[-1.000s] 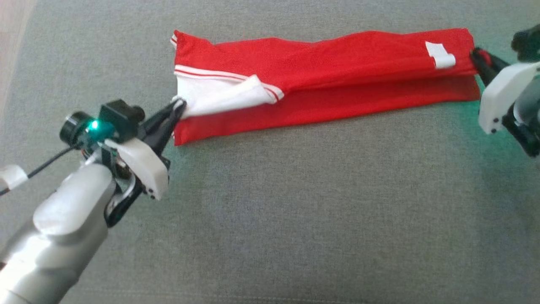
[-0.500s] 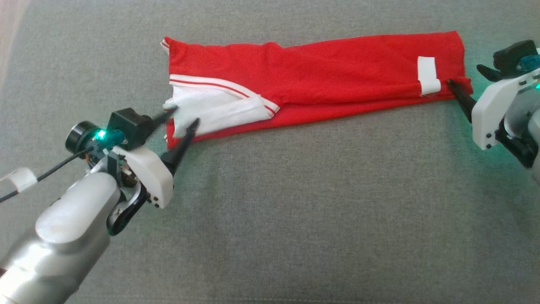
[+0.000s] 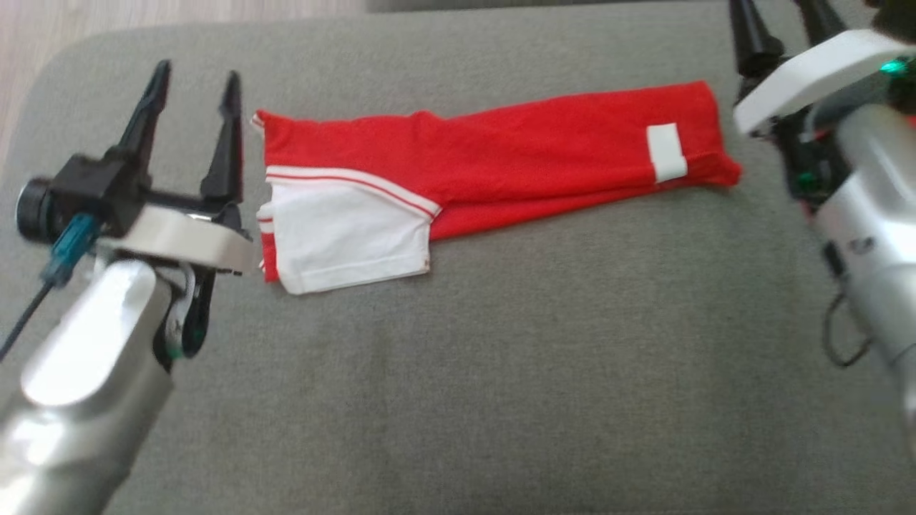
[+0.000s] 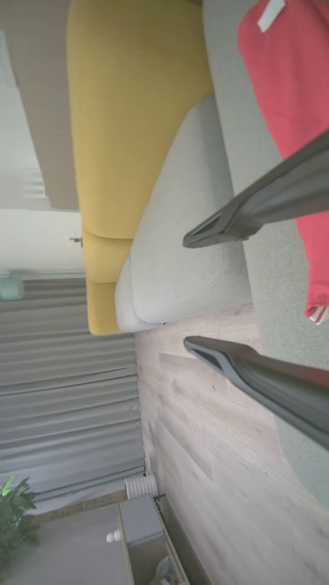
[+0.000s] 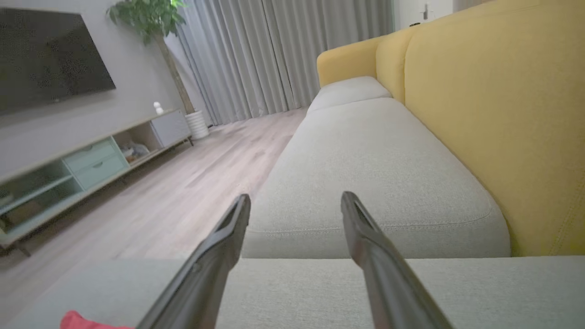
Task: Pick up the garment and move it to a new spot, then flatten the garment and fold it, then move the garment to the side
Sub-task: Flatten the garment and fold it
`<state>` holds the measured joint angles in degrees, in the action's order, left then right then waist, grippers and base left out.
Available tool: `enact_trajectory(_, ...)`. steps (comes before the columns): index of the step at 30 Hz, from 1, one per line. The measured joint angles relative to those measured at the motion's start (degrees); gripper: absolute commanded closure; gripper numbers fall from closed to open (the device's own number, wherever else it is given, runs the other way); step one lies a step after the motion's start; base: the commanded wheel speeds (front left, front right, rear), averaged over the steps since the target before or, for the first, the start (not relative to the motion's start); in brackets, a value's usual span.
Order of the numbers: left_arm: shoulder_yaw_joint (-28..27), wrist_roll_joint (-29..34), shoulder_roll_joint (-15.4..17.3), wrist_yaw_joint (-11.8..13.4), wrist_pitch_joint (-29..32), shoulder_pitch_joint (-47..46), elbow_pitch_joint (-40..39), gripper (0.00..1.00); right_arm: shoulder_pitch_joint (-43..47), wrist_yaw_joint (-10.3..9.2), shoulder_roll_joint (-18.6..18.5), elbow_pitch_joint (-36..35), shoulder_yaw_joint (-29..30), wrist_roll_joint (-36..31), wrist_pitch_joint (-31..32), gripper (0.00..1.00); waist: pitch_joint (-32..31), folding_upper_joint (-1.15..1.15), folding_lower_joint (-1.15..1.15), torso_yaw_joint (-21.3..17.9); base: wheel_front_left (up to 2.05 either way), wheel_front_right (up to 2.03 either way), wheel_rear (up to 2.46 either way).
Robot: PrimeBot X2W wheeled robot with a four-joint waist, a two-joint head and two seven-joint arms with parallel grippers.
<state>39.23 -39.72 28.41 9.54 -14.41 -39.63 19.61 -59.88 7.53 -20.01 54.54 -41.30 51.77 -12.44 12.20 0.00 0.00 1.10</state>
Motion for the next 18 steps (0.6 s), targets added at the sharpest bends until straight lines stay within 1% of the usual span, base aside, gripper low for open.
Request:
enact_trajectory(1, -1.54, 0.07, -0.47, 1.23, -0.04, 1.3, -0.75, 0.0, 0.51, 0.0, 1.07, -0.3, 1.04, -0.04, -0.88, 0.0, -0.5, 0.0, 0.0, -0.32, 0.0, 0.0, 0.0)
enact_trajectory(4, -8.09, 1.3, -2.91, 3.58, -0.14, 7.03, -5.1, 0.0, 3.81, 0.0, 3.83, -2.12, 4.81, -1.29, -1.9, 0.0, -1.84, 0.0, -0.01, -1.29, 0.0, 0.0, 0.0)
enact_trajectory(5, -9.96, 2.19, -4.01, 4.08, -0.25, 9.1, -6.19, 0.0, 5.59, 0.0, 4.38, -3.65, 7.34, -2.37, -1.92, 0.0, -2.23, 0.0, 0.0, -1.55, 0.0, 0.0, 0.0)
enact_trajectory(7, -13.41, 4.04, -6.2, 4.57, -0.3, 13.72, -7.62, 0.0, 9.83, 0.0, 5.13, -7.69, 13.45, -6.59, -1.93, 0.0, -2.95, 0.0, 0.0, -2.04, 0.0, 0.0, 0.0)
enact_trajectory(8, -14.4, 5.44, -6.97, 4.58, -0.3, 16.0, -7.98, 0.0, 12.2, 0.0, 5.39, -9.95, 16.17, -9.48, -1.93, 0.0, -3.27, 0.0, -0.01, -2.26, 0.0, 0.0, 0.0)
enact_trajectory(10, -16.89, 7.35, -9.0, 4.47, -0.3, 20.58, -8.65, 0.0, 17.77, 0.0, 7.1, -14.54, 21.8, -15.48, -1.94, 0.0, -3.85, 0.0, 0.0, -2.65, 0.0, 0.0, 0.0)
enact_trajectory(13, -19.29, 10.26, -11.92, 2.99, -0.3, 25.87, -8.87, 0.0, 27.93, 0.0, 11.99, -20.3, 28.75, -23.32, -1.94, 0.0, -4.58, 0.0, -0.01, -2.95, 0.0, 0.0, 0.0)
enact_trajectory(15, -20.65, 12.39, -13.36, 2.08, -0.29, 28.32, -8.81, 0.0, 34.37, 0.0, 14.74, -22.72, 31.44, -26.58, -1.94, 0.0, -4.95, 0.0, 0.0, -3.04, 0.0, 0.0, 0.0)
enact_trajectory(18, -23.08, 14.89, -15.53, 0.54, -0.3, 30.84, -8.73, 0.0, 41.65, 0.0, 16.07, -24.97, 33.53, -29.98, -1.94, 0.0, -5.19, 0.0, -0.01, -3.1, 0.0, 0.0, 0.0)
